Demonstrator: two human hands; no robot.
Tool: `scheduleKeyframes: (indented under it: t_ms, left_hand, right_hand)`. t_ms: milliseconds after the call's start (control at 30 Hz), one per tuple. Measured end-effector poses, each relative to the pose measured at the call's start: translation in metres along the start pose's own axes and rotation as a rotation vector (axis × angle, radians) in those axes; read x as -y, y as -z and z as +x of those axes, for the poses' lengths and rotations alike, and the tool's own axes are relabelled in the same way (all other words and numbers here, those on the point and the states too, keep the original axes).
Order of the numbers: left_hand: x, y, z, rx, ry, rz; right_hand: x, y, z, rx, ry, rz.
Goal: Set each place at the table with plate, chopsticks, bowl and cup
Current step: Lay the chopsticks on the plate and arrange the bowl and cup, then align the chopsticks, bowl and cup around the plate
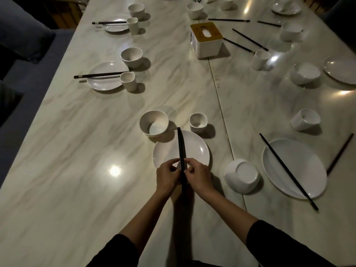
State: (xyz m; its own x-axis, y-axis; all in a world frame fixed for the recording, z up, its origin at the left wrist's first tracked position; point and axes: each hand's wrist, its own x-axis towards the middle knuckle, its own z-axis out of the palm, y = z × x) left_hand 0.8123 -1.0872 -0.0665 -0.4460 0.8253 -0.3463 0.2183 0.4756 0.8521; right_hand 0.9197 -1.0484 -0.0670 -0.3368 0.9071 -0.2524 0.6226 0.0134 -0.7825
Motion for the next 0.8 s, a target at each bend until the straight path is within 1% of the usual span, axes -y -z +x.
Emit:
scheduleKeyframes:
  t_ms: [267,367,433,467,567,633,700,733,767,800]
  left_hand:
    - [0.000,0.001,0.002,-0.015,0.016,0.008]
    - [-0.001,0.002,-0.001,-0.105,0.004,0.034]
    - [-0.004,0.001,-0.006,-0.160,-0.072,0.106]
    - [-0.007,-0.001,-0.009,-0.163,-0.120,0.127]
    - [-0.013,-0.014,-0.015,-0.098,-0.270,0.155]
    - [-0.017,-0.029,-0.018,-0.006,-0.393,0.183]
    - [-0.021,-0.047,-0.024,0.104,-0.496,0.217]
    - [-0.023,-0.056,-0.026,0.151,-0.516,0.221]
    - [-0.024,-0.067,-0.029,0.202,-0.512,0.216]
    - [-0.026,-0.076,-0.032,0.257,-0.484,0.213]
  right_hand:
    - [0.002,0.002,0.000,0.007,-0.022,0.021]
    - [0.003,0.009,0.000,-0.090,-0.025,0.046]
    - [0.000,0.020,-0.001,-0.177,-0.012,0.047]
    - [-0.002,0.028,-0.002,-0.223,-0.001,0.044]
    - [-0.011,0.051,-0.007,-0.392,0.030,0.029]
    - [-0.020,0.068,-0.015,-0.543,0.047,0.008]
    - [-0.034,0.086,-0.026,-0.703,0.052,-0.076]
    - [-0.042,0.094,-0.030,-0.722,0.040,-0.127]
    - [-0.052,0.102,-0.034,-0.671,0.006,-0.174]
    - [-0.062,0.110,-0.038,-0.554,-0.044,-0.210]
